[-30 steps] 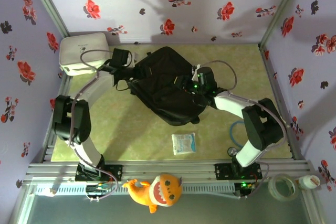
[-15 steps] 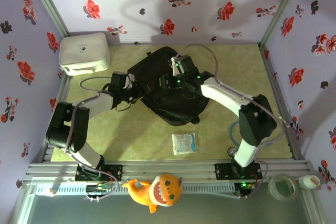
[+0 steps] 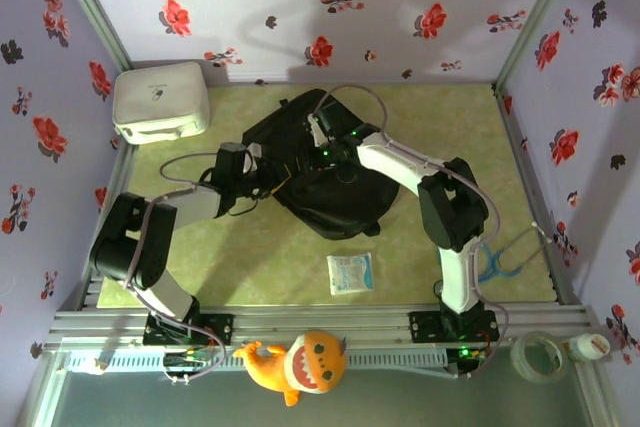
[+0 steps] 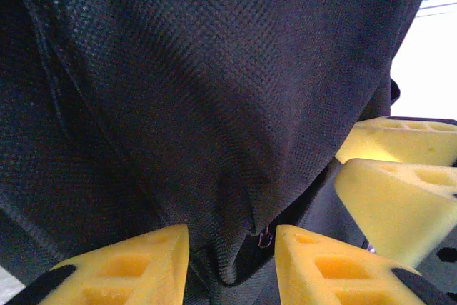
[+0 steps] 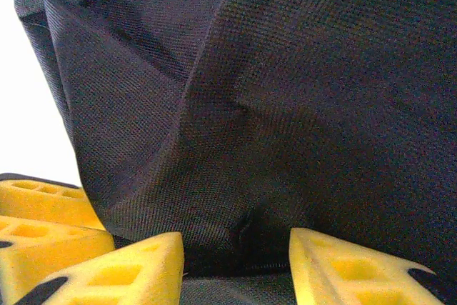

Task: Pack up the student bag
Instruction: Zip the student bag at the top-center of the table.

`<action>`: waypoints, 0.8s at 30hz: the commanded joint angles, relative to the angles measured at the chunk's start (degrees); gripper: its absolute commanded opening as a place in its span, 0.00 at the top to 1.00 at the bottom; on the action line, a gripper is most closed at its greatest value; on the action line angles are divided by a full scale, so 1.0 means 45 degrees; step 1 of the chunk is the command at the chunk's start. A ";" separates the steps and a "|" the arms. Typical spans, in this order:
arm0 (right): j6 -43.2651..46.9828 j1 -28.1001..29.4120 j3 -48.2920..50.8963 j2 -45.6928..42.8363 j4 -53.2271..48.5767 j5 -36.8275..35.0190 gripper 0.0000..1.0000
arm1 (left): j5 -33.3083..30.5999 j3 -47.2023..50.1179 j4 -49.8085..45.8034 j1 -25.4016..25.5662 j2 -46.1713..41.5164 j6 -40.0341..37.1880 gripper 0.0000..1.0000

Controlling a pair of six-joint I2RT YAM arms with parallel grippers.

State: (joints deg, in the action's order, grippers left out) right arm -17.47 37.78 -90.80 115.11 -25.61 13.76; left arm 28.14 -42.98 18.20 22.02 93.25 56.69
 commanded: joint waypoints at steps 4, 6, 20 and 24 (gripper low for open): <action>0.0366 0.0173 -0.0695 0.0598 -0.0530 -0.0316 0.62 | 0.0172 0.0011 0.0350 0.0112 0.0290 0.0008 0.67; 0.0441 0.0265 -0.0833 0.0789 -0.0669 -0.0686 0.64 | 0.0187 -0.0014 0.0321 0.0142 0.0334 0.0002 0.68; 0.0783 0.0882 -0.1779 0.1359 -0.0861 -0.3194 0.88 | 0.0036 -0.0170 -0.0295 0.0019 0.0169 -0.0273 0.69; 0.0779 0.0882 -0.1486 0.0750 -0.0471 -0.3253 0.99 | 0.0071 -0.0175 -0.0182 0.0022 0.0044 -0.0273 0.69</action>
State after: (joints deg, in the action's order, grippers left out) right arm -14.52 41.54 -97.14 120.55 -29.76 1.06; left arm 28.14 -43.00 17.85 22.24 93.91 56.64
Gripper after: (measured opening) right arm 0.042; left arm 0.310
